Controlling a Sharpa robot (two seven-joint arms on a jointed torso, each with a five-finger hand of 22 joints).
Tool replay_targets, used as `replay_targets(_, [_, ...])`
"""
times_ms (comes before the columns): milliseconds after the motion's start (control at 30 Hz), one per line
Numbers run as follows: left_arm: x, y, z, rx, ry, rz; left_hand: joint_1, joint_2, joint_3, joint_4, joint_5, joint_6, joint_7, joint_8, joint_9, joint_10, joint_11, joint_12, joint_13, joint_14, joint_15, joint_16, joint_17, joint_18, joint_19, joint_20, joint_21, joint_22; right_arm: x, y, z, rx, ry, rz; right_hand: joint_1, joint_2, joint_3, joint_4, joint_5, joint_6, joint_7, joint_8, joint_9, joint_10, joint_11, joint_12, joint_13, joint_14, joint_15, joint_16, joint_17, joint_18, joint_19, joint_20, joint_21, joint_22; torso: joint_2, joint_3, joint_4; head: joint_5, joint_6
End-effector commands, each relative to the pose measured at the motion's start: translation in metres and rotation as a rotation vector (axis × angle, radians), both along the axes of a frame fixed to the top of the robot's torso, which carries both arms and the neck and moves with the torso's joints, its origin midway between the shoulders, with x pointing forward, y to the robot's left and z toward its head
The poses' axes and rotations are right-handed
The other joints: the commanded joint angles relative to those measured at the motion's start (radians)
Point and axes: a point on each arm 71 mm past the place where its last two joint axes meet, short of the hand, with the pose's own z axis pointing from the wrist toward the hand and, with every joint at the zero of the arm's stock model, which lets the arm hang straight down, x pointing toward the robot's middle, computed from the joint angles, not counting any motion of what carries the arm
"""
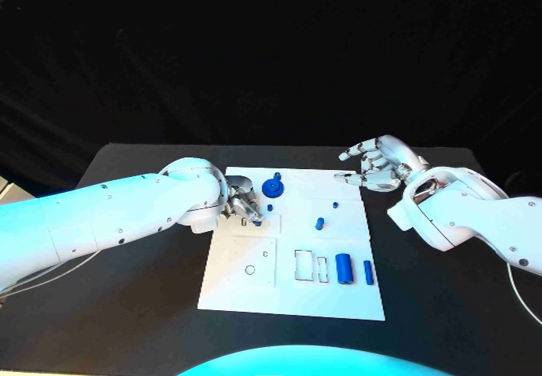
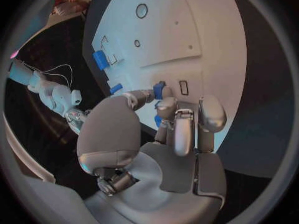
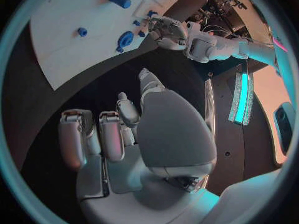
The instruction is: Assemble the parts on the task board
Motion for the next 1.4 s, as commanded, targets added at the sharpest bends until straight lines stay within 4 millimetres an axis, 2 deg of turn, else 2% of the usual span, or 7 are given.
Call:
replay_targets(33, [-0.0040,0.0008,-0.0070,0.025,0.049,-0.021,0.003,0.005,0.197,-0.193,0.008,0.009,-0.002,-0.002,0.001,0.008,-0.002,0.004,0.002,0.089,-0.007,0.005,0.197,-0.021,0.007,0.000,0.004,0.001,-0.0004,0.0012,-0.0005,-0.005,0.004,0.013,-0.002,0.004,-0.002,0.001,0.004,0.006,0.000,0.005,0.000,-0.005,-0.004,-0.004,-0.002,0.068,-0.005,-0.005,0.140,0.008,0.062,-0.007,-0.003,0.216,0.000,-0.0003,-0.0003,0.001,0.001])
replay_targets(400, [-0.0029,0.0022,-0.0070,0.018,0.048,-0.008,0.002,0.003,0.201,-0.195,0.011,0.012,-0.002,-0.002,0.001,0.011,-0.002,0.007,0.005,0.089,-0.008,0.006,0.198,-0.021,0.007,-0.001,0.004,0.001,-0.0004,0.0015,-0.0007,-0.005,0.004,0.014,-0.003,0.005,-0.002,0.001,0.004,0.006,0.000,0.005,0.000,-0.006,-0.004,-0.005,-0.003,0.068,-0.005,-0.006,0.139,0.008,0.061,-0.007,-0.005,0.214,0.001,0.0000,0.0003,0.000,0.002])
replay_targets(800, [-0.0017,0.0005,-0.0078,0.015,0.059,-0.007,-0.003,0.000,0.205,-0.195,0.017,0.016,-0.003,-0.003,0.002,0.017,-0.003,0.011,0.010,0.088,-0.008,0.005,0.196,-0.021,0.008,-0.002,0.005,0.002,-0.0003,0.0018,-0.0010,-0.005,0.005,0.014,-0.003,0.005,-0.002,0.001,0.004,0.006,0.000,0.005,0.000,-0.006,-0.004,-0.005,-0.003,0.068,-0.005,-0.006,0.139,0.008,0.061,-0.007,-0.005,0.214,0.001,0.0014,0.0000,-0.001,-0.002])
replay_targets(900, [-0.0019,-0.0003,-0.0083,0.011,0.070,-0.009,-0.024,-0.010,0.202,-0.193,0.054,0.028,-0.008,-0.005,0.004,0.033,-0.006,0.023,0.030,0.090,-0.011,0.006,0.199,-0.021,0.009,-0.004,0.007,0.005,-0.0003,0.0017,-0.0011,-0.006,0.006,0.014,-0.003,0.005,-0.002,0.001,0.004,0.006,0.000,0.005,0.000,-0.006,-0.004,-0.005,-0.003,0.068,-0.005,-0.006,0.139,0.008,0.061,-0.007,-0.005,0.214,0.000,0.0011,-0.0006,-0.002,-0.004])
replay_targets(1000, [-0.0018,-0.0008,-0.0086,0.007,0.076,-0.009,-0.033,-0.014,0.194,-0.191,0.061,0.033,-0.010,-0.004,0.005,0.041,-0.008,0.030,0.041,0.090,-0.012,0.007,0.201,-0.022,0.011,-0.005,0.008,0.008,-0.0003,0.0015,-0.0011,-0.006,0.006,0.014,-0.005,0.004,-0.002,0.001,0.005,0.006,-0.001,0.006,0.000,-0.007,-0.004,-0.007,-0.005,0.067,-0.006,-0.007,0.138,0.009,0.060,-0.007,-0.006,0.214,0.001,0.0013,-0.0007,-0.003,-0.004])
replay_targets(1167, [-0.0010,-0.0021,-0.0087,-0.001,0.077,-0.004,-0.062,-0.019,0.151,-0.172,0.057,0.038,-0.018,-0.008,0.008,0.051,-0.013,0.034,0.049,0.091,-0.015,0.008,0.203,-0.023,0.011,-0.008,0.006,0.008,-0.0004,0.0014,-0.0011,-0.006,0.006,0.014,-0.005,0.004,-0.002,0.001,0.005,0.006,-0.001,0.006,0.000,-0.007,-0.004,-0.007,-0.005,0.067,-0.006,-0.007,0.138,0.009,0.060,-0.007,-0.006,0.214,0.001,0.0013,-0.0010,-0.006,-0.005])
replay_targets(1400, [-0.0004,-0.0033,-0.0085,-0.009,0.074,0.001,-0.105,-0.019,0.065,-0.123,0.039,0.052,-0.028,-0.021,0.007,0.051,-0.020,0.033,0.054,0.091,-0.021,0.007,0.202,-0.023,0.013,-0.014,0.002,0.008,-0.0004,0.0012,-0.0011,-0.006,0.006,0.014,-0.006,0.004,-0.003,0.001,0.004,0.005,-0.001,0.006,0.000,-0.007,-0.004,-0.007,-0.006,0.067,-0.006,-0.007,0.138,0.009,0.061,-0.008,-0.006,0.214,0.001,0.0009,-0.0011,-0.008,-0.005])
